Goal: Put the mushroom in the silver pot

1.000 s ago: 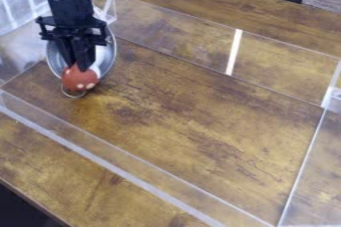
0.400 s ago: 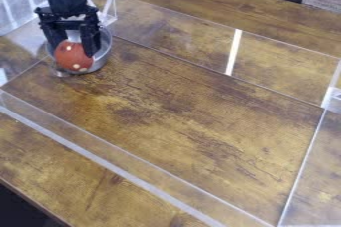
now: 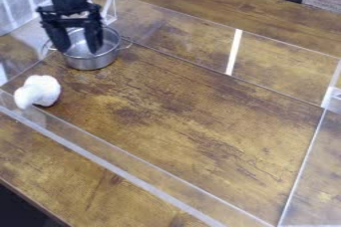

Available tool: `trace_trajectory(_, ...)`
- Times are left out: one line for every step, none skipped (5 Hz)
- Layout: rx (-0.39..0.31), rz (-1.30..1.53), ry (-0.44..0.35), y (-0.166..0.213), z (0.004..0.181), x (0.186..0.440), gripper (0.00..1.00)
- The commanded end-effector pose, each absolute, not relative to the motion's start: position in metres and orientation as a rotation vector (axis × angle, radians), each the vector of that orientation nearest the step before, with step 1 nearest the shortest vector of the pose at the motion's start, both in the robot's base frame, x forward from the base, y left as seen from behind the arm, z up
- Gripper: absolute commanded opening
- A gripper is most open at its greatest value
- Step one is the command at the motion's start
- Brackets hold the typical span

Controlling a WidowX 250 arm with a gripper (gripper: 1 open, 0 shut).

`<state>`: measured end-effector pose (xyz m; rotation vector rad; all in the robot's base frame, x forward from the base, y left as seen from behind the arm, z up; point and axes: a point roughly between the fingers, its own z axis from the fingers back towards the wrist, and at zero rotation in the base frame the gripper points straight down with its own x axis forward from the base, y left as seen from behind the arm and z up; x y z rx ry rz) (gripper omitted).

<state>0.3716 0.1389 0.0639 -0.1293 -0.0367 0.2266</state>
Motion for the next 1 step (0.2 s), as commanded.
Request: trace_trajectory(-0.107,0.189,-0.088,0.1344,0.0783,0.382,1.0)
